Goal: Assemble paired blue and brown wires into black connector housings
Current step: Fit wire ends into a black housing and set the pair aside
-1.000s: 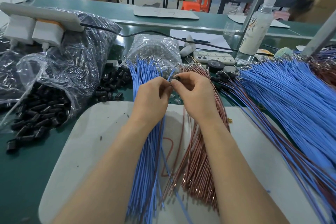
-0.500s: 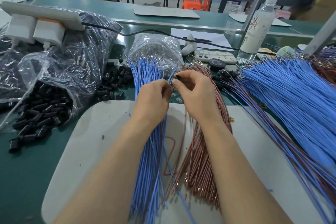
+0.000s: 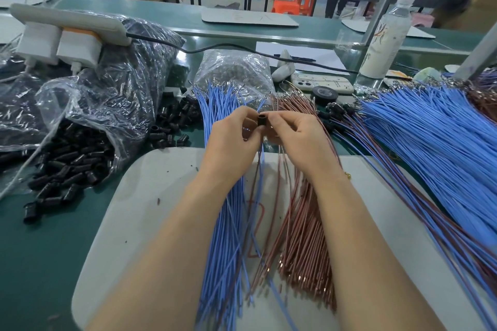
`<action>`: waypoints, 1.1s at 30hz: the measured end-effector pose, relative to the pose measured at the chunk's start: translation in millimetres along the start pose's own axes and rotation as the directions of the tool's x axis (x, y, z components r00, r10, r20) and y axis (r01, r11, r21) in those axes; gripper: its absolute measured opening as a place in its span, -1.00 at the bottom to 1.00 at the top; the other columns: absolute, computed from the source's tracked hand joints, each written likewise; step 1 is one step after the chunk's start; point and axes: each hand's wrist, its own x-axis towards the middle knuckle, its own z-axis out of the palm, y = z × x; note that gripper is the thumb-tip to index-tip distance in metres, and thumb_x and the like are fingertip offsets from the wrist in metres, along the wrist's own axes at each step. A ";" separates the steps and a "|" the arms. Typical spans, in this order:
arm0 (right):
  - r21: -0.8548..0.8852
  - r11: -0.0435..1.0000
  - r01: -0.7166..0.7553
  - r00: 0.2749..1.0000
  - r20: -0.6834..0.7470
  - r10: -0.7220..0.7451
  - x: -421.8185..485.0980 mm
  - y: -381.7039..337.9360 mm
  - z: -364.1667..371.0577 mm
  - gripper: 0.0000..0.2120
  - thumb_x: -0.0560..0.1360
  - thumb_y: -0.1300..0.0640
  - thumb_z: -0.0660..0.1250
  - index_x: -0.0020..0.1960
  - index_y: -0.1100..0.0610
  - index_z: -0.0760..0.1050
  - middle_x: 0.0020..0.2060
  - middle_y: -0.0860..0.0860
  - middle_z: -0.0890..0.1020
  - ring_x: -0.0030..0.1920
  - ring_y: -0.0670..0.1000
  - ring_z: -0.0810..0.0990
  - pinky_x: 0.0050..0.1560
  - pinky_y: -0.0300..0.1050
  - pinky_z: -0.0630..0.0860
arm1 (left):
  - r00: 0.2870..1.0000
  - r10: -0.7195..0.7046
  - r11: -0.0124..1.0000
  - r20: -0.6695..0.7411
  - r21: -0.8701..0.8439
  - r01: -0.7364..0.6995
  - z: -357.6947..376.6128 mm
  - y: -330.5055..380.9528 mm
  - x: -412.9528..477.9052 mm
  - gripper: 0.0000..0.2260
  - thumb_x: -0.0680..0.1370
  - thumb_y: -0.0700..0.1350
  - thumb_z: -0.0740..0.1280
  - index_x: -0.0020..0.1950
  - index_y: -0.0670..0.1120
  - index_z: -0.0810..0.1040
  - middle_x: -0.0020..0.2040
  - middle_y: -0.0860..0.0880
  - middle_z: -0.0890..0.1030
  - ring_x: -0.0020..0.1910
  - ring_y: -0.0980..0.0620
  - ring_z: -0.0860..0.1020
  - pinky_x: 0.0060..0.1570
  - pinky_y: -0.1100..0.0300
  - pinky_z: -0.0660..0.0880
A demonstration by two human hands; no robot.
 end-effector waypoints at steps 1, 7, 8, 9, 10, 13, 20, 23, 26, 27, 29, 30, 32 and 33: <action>0.000 1.000 -0.007 1.000 0.011 0.007 0.0 0.6 -1.5 -0.82 0.59 0.17 0.25 0.01 0.06 0.63 -0.14 0.13 0.69 -0.10 0.15 0.65 0.06 0.19 0.55 | 1.000 0.007 1.000 -0.003 0.007 -0.007 -0.2 0.6 -0.3 -0.92 0.52 -0.14 0.36 0.00 -0.04 0.54 -0.22 0.14 0.57 -0.22 0.16 0.58 -0.17 0.35 0.50; -0.376 0.927 -0.012 0.991 -0.128 -0.039 0.6 9.7 -6.7 -0.84 0.49 0.23 0.30 -0.06 0.09 0.65 -0.21 -0.05 0.65 -0.21 -0.11 0.56 -0.06 -0.26 0.44 | 1.000 -0.006 0.999 -0.008 -0.044 0.005 -3.6 3.2 -1.2 -0.89 0.52 -0.18 0.35 -0.04 -0.02 0.44 -0.19 0.15 0.54 -0.27 0.27 0.56 -0.31 0.49 0.42; -0.417 0.909 -0.031 0.990 -0.138 -0.029 -0.2 10.2 -6.2 -0.84 0.48 0.23 0.29 -0.07 0.10 0.64 -0.18 -0.01 0.67 -0.15 -0.05 0.58 -0.01 -0.19 0.47 | 1.000 -0.013 0.998 -0.013 -0.056 0.013 -3.5 2.8 -1.6 -0.88 0.52 -0.21 0.35 -0.03 -0.04 0.44 -0.19 0.15 0.54 -0.26 0.30 0.56 -0.29 0.50 0.42; -0.447 0.893 -0.045 0.989 -0.143 -0.022 -0.6 10.4 -5.8 -0.84 0.48 0.23 0.29 -0.07 0.10 0.64 -0.16 0.02 0.68 -0.10 0.01 0.59 0.03 -0.12 0.49 | 1.000 -0.022 0.997 -0.020 -0.069 0.020 -3.3 2.3 -1.5 -0.88 0.52 -0.22 0.35 -0.03 -0.06 0.44 -0.19 0.14 0.54 -0.24 0.30 0.57 -0.27 0.49 0.44; -0.469 0.881 -0.054 0.989 -0.148 -0.018 -0.9 10.4 -5.5 -0.84 0.48 0.23 0.28 -0.07 0.10 0.63 -0.14 0.02 0.68 -0.07 0.03 0.60 0.04 -0.09 0.50 | 0.999 -0.032 0.996 -0.024 -0.081 0.030 -2.8 1.3 -1.0 -0.88 0.52 -0.23 0.35 -0.03 -0.08 0.45 -0.19 0.13 0.56 -0.21 0.28 0.58 -0.23 0.48 0.47; -0.517 0.853 -0.066 0.992 -0.122 0.003 -1.2 10.6 -4.0 -0.87 0.48 0.19 0.30 -0.05 0.09 0.62 -0.11 0.01 0.67 -0.03 0.04 0.59 0.04 -0.05 0.51 | 0.998 -0.061 0.990 -0.019 -0.125 0.059 -1.5 -1.1 0.4 -0.88 0.51 -0.24 0.36 -0.03 -0.09 0.47 -0.17 0.08 0.60 -0.16 0.23 0.61 -0.12 0.37 0.54; -0.689 0.719 -0.090 0.996 -0.043 0.083 -0.6 12.6 13.6 -0.89 0.51 0.08 0.35 0.03 0.06 0.52 0.03 0.05 0.58 0.08 0.11 0.52 0.01 -0.06 0.42 | 0.999 -0.034 0.985 0.003 -0.170 0.034 0.9 -2.6 0.8 -0.82 0.49 -0.31 0.33 -0.09 -0.04 0.44 -0.11 0.00 0.63 -0.08 0.16 0.63 0.01 0.21 0.57; -0.726 0.684 -0.067 0.998 -0.039 0.056 -0.1 15.6 17.1 -0.86 0.55 0.12 0.28 0.09 0.12 0.48 0.05 0.09 0.55 0.10 0.13 0.50 0.01 -0.05 0.40 | 1.000 -0.014 0.983 0.006 -0.182 0.015 1.0 -1.3 0.6 -0.75 0.50 -0.33 0.32 -0.14 0.03 0.41 -0.07 -0.03 0.64 -0.04 0.12 0.63 0.05 0.19 0.57; -0.556 0.830 -0.041 0.994 -0.106 -0.023 0.0 11.4 13.6 -0.88 0.56 0.15 0.27 0.06 0.15 0.49 0.02 0.09 0.57 0.06 0.09 0.52 0.05 -0.11 0.40 | 1.000 -0.001 0.987 -0.002 -0.162 0.001 0.6 -1.3 0.6 -0.74 0.50 -0.32 0.33 -0.14 0.04 0.40 -0.07 -0.02 0.64 -0.05 0.16 0.63 0.01 0.28 0.55; -0.445 0.895 -0.020 0.988 -0.148 -0.051 0.2 7.1 10.0 -0.91 0.55 0.18 0.28 0.03 0.15 0.52 -0.02 0.09 0.59 0.03 0.08 0.55 0.07 -0.12 0.44 | 1.000 0.001 0.987 -0.003 -0.160 -0.002 0.4 -1.4 0.8 -0.75 0.50 -0.31 0.33 -0.14 0.04 0.41 -0.07 -0.01 0.64 -0.06 0.17 0.62 0.00 0.31 0.55; -0.159 0.987 0.008 0.981 -0.188 -0.038 -1.1 -5.0 0.2 -0.94 0.51 0.24 0.33 -0.07 0.11 0.56 -0.15 0.04 0.64 -0.08 0.04 0.63 0.05 -0.08 0.55 | 1.000 0.001 0.987 0.000 -0.158 -0.001 -0.1 -1.4 1.4 -0.78 0.51 -0.30 0.33 -0.12 0.02 0.42 -0.10 0.04 0.63 -0.07 0.21 0.62 -0.03 0.34 0.54; -0.012 1.000 0.012 0.985 -0.171 -0.013 -2.9 -10.8 -5.1 -0.91 0.49 0.26 0.35 -0.11 0.09 0.57 -0.20 0.01 0.66 -0.14 0.00 0.66 0.01 -0.10 0.60 | 1.000 0.002 0.988 0.002 -0.152 -0.002 -0.3 -1.6 1.8 -0.80 0.51 -0.29 0.33 -0.10 0.01 0.42 -0.11 0.06 0.62 -0.08 0.23 0.61 -0.04 0.36 0.54; 0.170 0.985 0.008 0.995 -0.096 0.009 -5.3 -17.4 -14.0 -0.85 0.46 0.29 0.38 -0.15 0.05 0.60 -0.26 -0.04 0.67 -0.20 -0.06 0.68 -0.05 -0.19 0.61 | 1.000 0.007 0.990 0.005 -0.138 -0.006 -0.7 -2.3 2.1 -0.83 0.52 -0.27 0.33 -0.07 -0.02 0.43 -0.13 0.10 0.61 -0.09 0.25 0.60 -0.06 0.39 0.53; 0.181 0.984 0.006 0.998 -0.063 0.005 -5.8 -19.0 -16.8 -0.84 0.45 0.29 0.39 -0.16 0.03 0.61 -0.27 -0.05 0.68 -0.20 -0.08 0.67 -0.03 -0.20 0.61 | 1.000 0.010 0.991 0.005 -0.134 -0.010 -0.8 -2.6 2.2 -0.84 0.53 -0.26 0.33 -0.06 -0.02 0.43 -0.14 0.11 0.60 -0.10 0.26 0.60 -0.08 0.41 0.52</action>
